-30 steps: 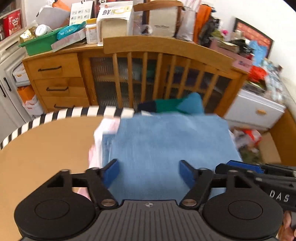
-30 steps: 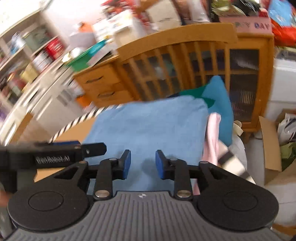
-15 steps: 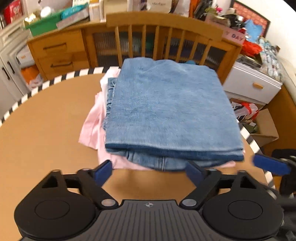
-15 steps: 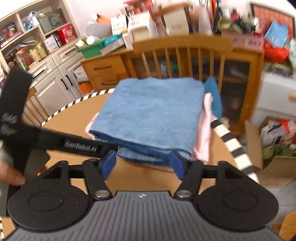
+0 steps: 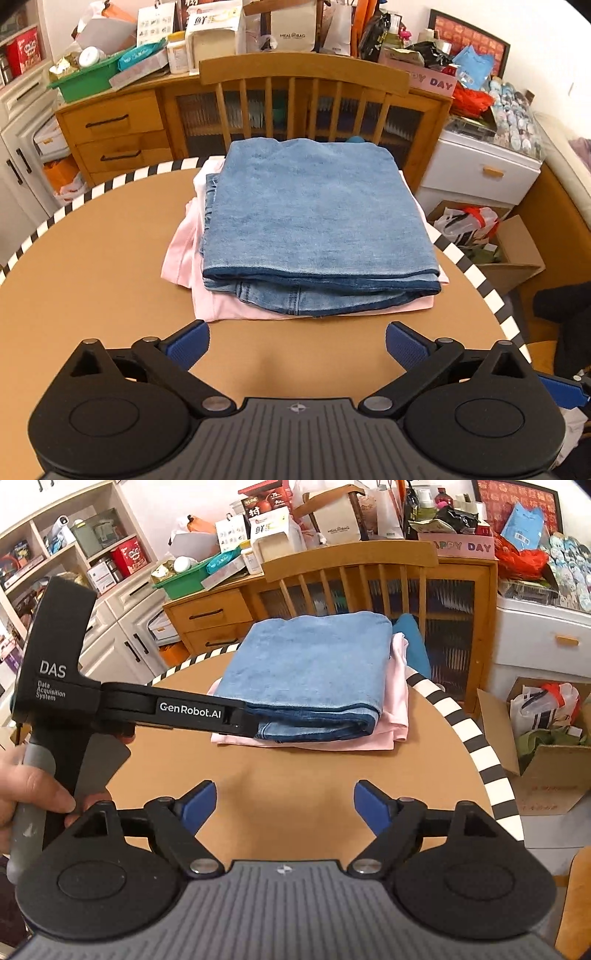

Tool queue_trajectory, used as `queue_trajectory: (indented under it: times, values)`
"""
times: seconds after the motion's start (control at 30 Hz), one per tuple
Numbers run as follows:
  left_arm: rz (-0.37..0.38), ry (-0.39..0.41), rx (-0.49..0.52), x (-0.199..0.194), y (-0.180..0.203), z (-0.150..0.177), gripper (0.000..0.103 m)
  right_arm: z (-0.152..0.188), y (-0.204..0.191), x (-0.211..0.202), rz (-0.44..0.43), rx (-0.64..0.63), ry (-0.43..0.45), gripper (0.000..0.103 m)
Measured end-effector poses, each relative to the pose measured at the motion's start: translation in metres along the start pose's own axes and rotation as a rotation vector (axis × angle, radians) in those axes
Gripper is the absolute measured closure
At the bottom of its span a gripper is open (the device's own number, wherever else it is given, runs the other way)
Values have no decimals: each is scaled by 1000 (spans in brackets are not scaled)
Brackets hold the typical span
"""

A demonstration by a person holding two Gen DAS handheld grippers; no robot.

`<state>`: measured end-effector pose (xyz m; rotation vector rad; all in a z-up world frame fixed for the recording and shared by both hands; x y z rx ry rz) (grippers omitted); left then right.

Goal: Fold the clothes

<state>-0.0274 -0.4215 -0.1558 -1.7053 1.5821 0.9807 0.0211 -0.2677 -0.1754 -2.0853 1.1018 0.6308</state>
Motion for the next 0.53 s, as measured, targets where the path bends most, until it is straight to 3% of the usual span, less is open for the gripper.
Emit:
queue_trajectory:
  times: [0.17, 0.37, 0.53]
  values:
    - [-17, 6, 11, -2, 4, -2, 0, 1, -1, -2, 5, -15, 2, 17]
    - [12, 15, -11, -5, 5, -5, 0, 2, 0, -1, -4, -13, -12, 16]
    - [-33, 62, 25, -9, 6, -6, 0, 3, 1, -1, -4, -17, -15, 16]
Point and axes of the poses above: each gripper's, at about its wrist camera, not at the fingertips, and x roughly the way its jaws point, y to its right, z to its underside, the point moved 7 cm from there along x, roughly the way its jaws point, and after that the axes turned 2 degrees about -x, right-handed, at the moved point
